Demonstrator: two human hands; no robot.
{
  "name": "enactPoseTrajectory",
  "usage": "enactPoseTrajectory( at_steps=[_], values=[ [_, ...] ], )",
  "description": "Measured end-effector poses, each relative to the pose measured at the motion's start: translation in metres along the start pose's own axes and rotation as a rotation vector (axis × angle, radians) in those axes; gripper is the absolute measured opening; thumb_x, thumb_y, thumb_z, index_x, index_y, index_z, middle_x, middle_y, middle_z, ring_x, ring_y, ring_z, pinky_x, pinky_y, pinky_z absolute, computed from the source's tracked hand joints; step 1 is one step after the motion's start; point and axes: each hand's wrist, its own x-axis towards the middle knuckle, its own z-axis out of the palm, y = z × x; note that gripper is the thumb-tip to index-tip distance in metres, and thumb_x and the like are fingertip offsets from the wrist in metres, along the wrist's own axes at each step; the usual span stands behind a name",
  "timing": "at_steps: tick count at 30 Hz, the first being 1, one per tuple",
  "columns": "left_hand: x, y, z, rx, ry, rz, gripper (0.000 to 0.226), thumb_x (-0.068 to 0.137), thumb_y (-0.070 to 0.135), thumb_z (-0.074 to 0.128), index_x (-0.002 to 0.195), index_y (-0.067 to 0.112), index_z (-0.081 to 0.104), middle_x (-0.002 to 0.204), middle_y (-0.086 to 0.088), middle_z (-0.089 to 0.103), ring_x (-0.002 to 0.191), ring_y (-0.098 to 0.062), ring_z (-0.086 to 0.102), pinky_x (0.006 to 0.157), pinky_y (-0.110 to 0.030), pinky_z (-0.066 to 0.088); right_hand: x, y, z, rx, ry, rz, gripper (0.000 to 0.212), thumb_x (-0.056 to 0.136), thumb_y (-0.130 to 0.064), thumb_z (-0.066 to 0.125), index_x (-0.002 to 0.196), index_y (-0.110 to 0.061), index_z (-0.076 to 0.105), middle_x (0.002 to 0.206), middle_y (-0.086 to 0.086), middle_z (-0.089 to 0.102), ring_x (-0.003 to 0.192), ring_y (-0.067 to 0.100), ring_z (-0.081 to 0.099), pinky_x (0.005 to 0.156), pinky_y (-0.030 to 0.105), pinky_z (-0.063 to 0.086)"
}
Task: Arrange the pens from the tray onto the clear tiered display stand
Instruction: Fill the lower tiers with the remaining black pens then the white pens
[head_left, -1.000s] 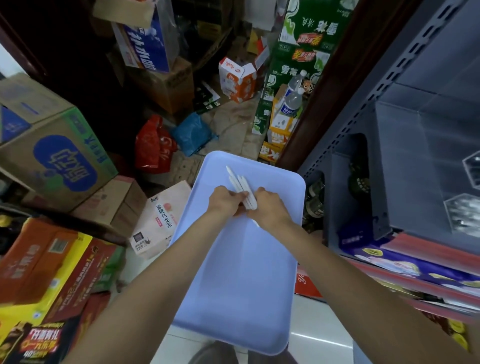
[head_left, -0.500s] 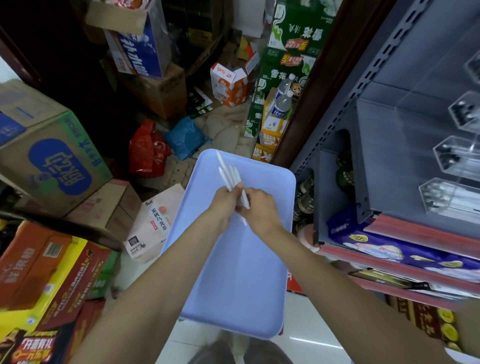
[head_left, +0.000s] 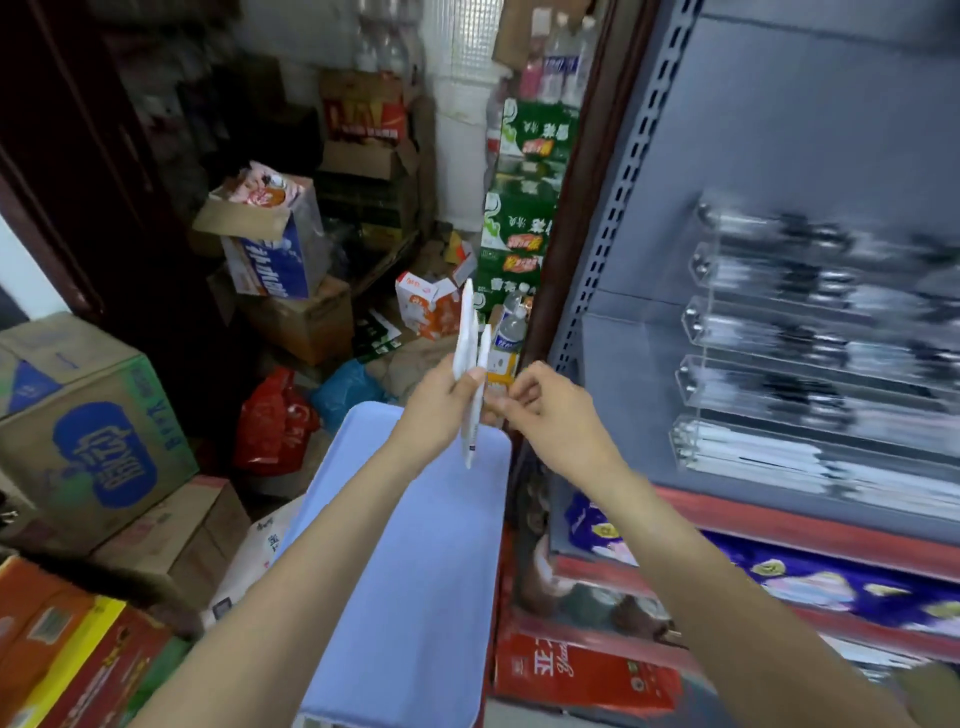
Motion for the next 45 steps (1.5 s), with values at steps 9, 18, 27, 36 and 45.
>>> enactPoseTrajectory(
  at_steps=[9,18,27,36,45],
  values=[
    [-0.019,0.113,0.134,0.235,-0.422,0.226,0.014,0.098,0.03,0.044,0.099,0.026,0.057,0.075,0.0,0.064,0.058,-0.005,0.058,0.051,-0.018,0.043,-0.062,0.093,-0.174,0.671,0.182,0.06,0.007,0.086,0.003,0.06,0.091,-0.003,0.06,0.074,0.011,0.064,0.063,0.013,0.066,0.062,0.016,0.053],
    [-0.018,0.134,0.257,0.474,-0.076,0.317,0.025,0.097,0.029,0.045,0.107,0.008,0.054,0.068,-0.003,0.058,0.061,-0.022,0.055,0.054,-0.036,0.042,-0.116,0.21,-0.286,0.772,0.33,0.098,0.016,0.087,0.007,0.055,0.082,-0.007,0.06,0.061,-0.001,0.068,0.068,0.012,0.07,0.07,0.014,0.054],
    [-0.026,0.14,0.322,0.668,-0.051,0.079,0.021,0.083,0.032,0.066,0.075,0.016,0.055,0.067,-0.004,0.053,0.07,-0.029,0.055,0.06,-0.031,0.041,-0.133,0.272,-0.32,0.538,0.494,0.179,0.012,0.085,0.008,0.06,0.085,-0.003,0.065,0.067,0.002,0.068,0.057,0.003,0.067,0.065,0.013,0.054],
    [-0.03,0.142,0.348,0.711,-0.119,-0.017,0.019,0.086,0.027,0.061,0.075,0.013,0.053,0.078,-0.012,0.061,0.073,-0.033,0.06,0.06,-0.031,0.042,-0.135,0.292,-0.32,-0.218,0.389,0.031,0.002,0.081,-0.008,0.07,0.083,-0.008,0.072,0.085,0.0,0.059,0.063,-0.003,0.049,0.07,0.016,0.039],
    [-0.027,0.135,0.347,0.634,-0.091,-0.053,0.02,0.085,0.03,0.062,0.095,0.014,0.067,0.08,-0.009,0.066,0.073,-0.029,0.063,0.067,-0.038,0.054,-0.135,0.292,-0.315,-0.52,0.2,0.02,0.021,0.093,-0.009,0.052,0.099,-0.009,0.072,0.109,0.007,0.064,0.106,0.022,0.057,0.08,0.034,0.05]
  ],
)
